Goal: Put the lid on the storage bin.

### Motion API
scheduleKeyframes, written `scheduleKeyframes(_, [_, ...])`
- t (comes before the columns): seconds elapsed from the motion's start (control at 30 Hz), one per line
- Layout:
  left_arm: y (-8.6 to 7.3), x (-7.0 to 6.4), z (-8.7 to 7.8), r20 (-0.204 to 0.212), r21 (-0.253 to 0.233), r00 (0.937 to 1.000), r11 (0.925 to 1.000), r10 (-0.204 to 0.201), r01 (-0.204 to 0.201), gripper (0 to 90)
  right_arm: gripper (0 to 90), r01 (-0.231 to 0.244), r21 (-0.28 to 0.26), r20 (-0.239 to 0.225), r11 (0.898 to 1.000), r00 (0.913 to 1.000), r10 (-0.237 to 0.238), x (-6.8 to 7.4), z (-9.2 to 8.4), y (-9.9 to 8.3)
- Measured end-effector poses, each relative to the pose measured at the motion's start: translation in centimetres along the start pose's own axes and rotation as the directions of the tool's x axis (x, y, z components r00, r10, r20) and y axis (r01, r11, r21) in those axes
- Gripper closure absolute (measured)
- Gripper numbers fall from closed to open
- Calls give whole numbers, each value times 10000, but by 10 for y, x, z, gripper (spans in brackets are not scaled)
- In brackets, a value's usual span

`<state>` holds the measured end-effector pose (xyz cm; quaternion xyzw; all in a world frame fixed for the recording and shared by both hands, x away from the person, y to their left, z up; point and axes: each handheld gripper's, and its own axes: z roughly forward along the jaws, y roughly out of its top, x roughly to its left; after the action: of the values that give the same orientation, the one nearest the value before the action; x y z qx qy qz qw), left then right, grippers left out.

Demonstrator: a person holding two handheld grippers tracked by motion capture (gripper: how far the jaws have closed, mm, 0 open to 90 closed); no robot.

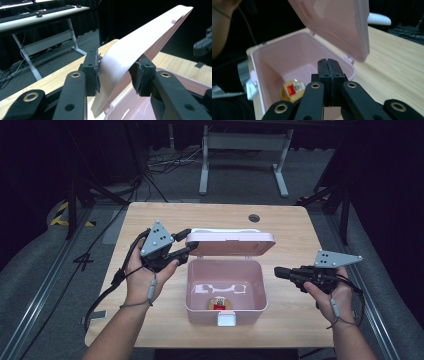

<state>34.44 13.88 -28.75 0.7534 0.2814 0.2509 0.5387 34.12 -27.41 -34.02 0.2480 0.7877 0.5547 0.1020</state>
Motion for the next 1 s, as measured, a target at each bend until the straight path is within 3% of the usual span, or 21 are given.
scheduleKeyframes(0.33, [-11,-9,-7,154,67,9998,9999,-134,133,553,900,-478,-1082,-136,9930,9988,466,0,3,11])
scheduleKeyframes(0.5, [-14,-11,-10,110,149,9999,9999,-64,62,546,900,-532,-1236,-83,9909,9986,526,-2,6,14])
scheduleKeyframes(0.57, [-15,-10,-13,205,213,9996,9996,-169,164,538,900,-502,-1265,-137,9907,9987,488,-1,7,17])
scheduleKeyframes(0.8, [-16,-9,-21,543,558,9985,9984,70,-101,469,900,-293,-1226,-150,9920,9995,277,1,12,21])
scheduleKeyframes(0.9, [-21,-3,-24,898,536,9953,9981,-359,311,464,900,-295,-1259,-142,9916,9995,279,1,11,21])
scheduleKeyframes(1.0, [-27,5,-30,786,656,9962,9973,-372,321,461,900,-284,-1274,-129,9914,9996,270,2,11,21])
